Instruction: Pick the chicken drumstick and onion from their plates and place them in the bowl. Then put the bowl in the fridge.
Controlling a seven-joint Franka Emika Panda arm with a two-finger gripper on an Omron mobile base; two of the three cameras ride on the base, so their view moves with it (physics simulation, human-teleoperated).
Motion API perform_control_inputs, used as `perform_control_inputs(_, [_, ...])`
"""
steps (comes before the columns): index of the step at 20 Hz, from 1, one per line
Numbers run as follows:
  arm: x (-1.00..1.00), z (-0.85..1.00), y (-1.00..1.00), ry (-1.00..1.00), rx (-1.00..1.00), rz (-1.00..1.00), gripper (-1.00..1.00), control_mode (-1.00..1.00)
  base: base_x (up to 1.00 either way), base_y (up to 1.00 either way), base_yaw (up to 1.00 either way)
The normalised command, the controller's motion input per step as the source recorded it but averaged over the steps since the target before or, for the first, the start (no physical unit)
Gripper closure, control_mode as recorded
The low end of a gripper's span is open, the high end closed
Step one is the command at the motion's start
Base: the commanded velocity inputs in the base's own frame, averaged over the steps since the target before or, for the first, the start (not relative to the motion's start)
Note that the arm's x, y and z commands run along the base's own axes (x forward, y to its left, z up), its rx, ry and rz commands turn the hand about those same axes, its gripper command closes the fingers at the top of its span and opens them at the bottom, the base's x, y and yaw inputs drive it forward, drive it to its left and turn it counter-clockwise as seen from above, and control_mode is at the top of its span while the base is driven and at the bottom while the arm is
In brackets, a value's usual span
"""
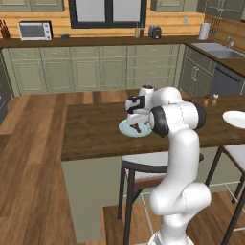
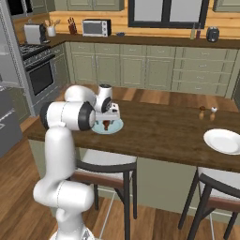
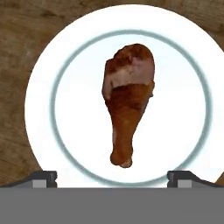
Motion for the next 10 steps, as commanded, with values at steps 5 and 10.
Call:
perform_control_inputs(5, [0.55,-0.32,0.0,-0.01,0.0,0.02,-1.0,-1.0,0.0,0.0,0.0])
perform_control_inputs(10, [0.15,-0.31,0.0,0.0,0.0,0.04,-1.0,-1.0,0.0,0.0,0.0])
